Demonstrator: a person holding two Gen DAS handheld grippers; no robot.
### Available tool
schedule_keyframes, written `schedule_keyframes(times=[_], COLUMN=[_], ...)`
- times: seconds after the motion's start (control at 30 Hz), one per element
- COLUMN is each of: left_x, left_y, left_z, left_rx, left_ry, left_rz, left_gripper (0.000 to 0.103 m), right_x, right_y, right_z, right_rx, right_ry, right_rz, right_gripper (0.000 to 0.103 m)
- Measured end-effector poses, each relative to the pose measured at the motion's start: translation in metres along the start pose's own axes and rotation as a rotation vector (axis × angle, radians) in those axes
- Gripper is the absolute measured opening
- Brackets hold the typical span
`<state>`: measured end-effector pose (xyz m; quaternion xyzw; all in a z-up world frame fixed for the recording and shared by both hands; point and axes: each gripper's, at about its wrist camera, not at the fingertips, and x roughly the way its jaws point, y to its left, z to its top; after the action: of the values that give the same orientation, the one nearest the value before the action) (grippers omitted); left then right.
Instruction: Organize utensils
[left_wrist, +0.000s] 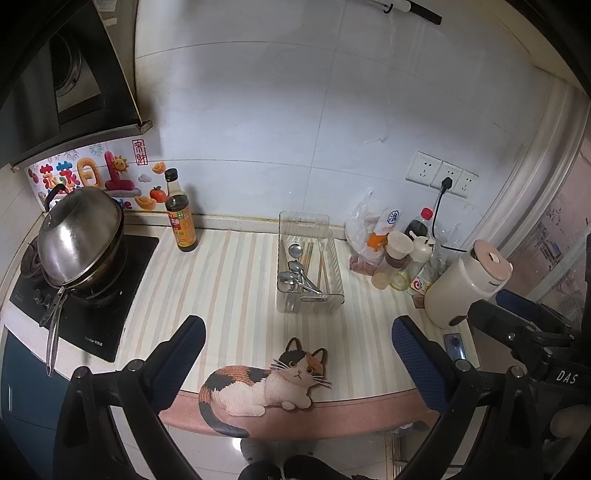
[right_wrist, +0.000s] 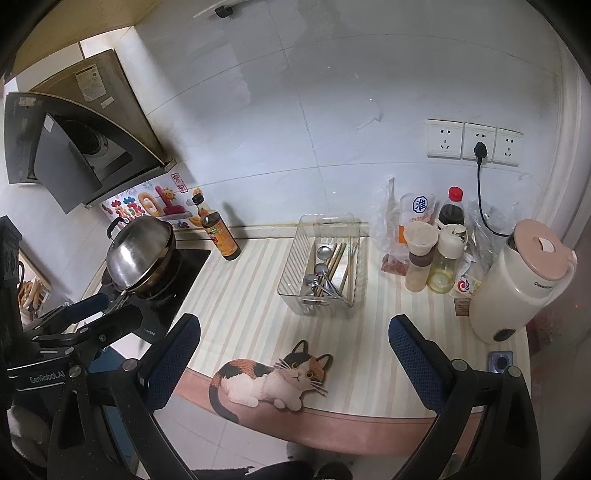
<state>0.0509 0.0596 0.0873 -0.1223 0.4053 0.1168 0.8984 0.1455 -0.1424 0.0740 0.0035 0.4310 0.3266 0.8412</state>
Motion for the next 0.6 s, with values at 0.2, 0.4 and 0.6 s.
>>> schedule_keyframes(times=[0.2,0.4,0.6], left_x=[-0.0002,0.0011,0.0031], left_y=[0.0018,0.0012,-0.0009], left_z=[-0.001,-0.0009,-0.0002], left_rx=[-0.003,-0.007,-0.01], left_ry=[-0.001,0.006,0.011], left_rz=[-0.001,-0.004,-0.004], left_gripper=[0.103,0.103,0.103], right_x=[0.0003,0.0004,0.0022], right_y=[-0.0005,-0.0006,-0.0011], right_z=[0.0004,0.0004,0.0007], right_rx=[-0.003,-0.004,-0.002], right_ry=[0.002,0.004,0.012], right_rz=[0.001,0.0,-0.007], right_gripper=[0.103,0.103,0.103])
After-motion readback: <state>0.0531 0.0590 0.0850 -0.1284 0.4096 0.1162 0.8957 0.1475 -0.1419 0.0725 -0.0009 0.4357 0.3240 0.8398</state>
